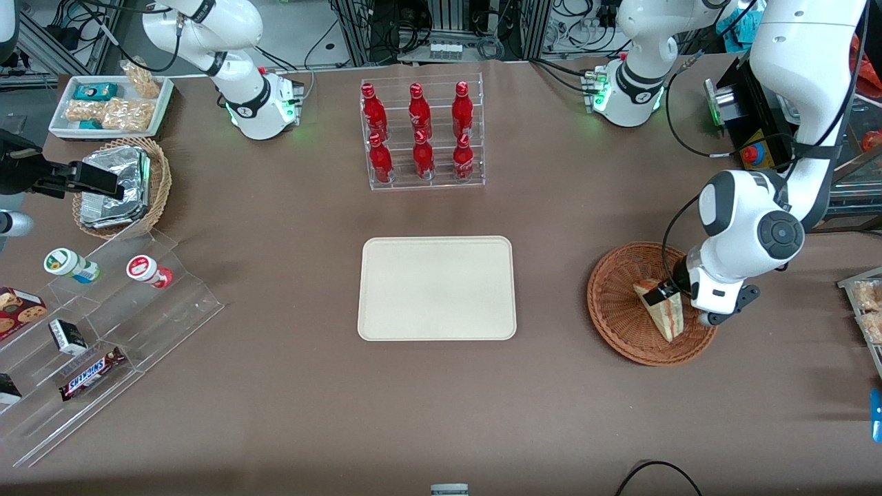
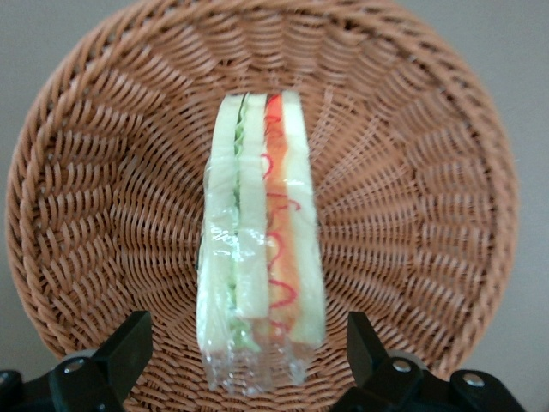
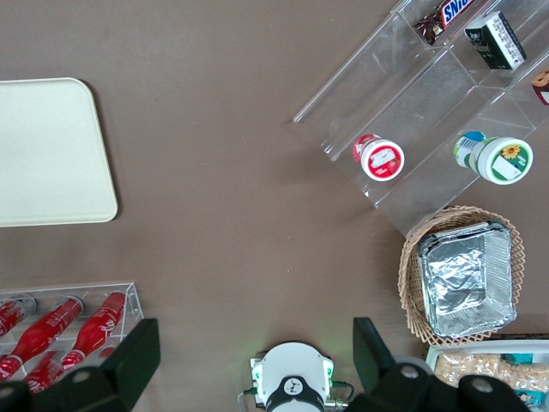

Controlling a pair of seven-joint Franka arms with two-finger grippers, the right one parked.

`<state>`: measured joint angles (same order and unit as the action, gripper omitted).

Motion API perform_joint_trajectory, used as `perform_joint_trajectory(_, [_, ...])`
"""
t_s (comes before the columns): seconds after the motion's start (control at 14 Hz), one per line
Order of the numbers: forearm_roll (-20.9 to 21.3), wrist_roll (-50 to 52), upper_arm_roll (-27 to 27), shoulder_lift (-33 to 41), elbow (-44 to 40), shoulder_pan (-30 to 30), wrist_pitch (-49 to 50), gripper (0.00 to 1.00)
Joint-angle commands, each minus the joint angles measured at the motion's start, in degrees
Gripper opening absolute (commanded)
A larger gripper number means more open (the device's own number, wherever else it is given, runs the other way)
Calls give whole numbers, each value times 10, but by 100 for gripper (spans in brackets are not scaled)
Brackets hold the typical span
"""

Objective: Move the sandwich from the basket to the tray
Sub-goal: 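Close the left gripper on the sandwich and lift it, then carry the sandwich with the left gripper over the white tray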

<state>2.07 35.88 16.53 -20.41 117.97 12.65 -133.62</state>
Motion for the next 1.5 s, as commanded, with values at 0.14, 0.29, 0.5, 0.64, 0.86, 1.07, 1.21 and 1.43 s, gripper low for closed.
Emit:
perform_joint_trajectory(0.14, [5, 2, -2, -17, -3, 1, -9, 96])
perform_joint_trajectory(0.29, [34, 2, -2, -23, -7, 2, -9, 96])
perform_joint_trajectory(0.5, [46, 2, -2, -31, -18, 4, -9, 97])
perform_joint_trajectory(0.64, [46, 2, -2, -37, -27, 4, -9, 99])
perform_joint_trajectory(0.86, [46, 2, -2, -40, -34, 4, -9, 99])
perform_joint_trajectory(1.07, [46, 2, -2, -51, -46, 4, -9, 68])
perform_joint_trajectory(1.21, [45, 9, -2, -51, -46, 4, -9, 26])
perform_joint_trajectory(1.43, [46, 2, -1, -45, -45, 4, -7, 11])
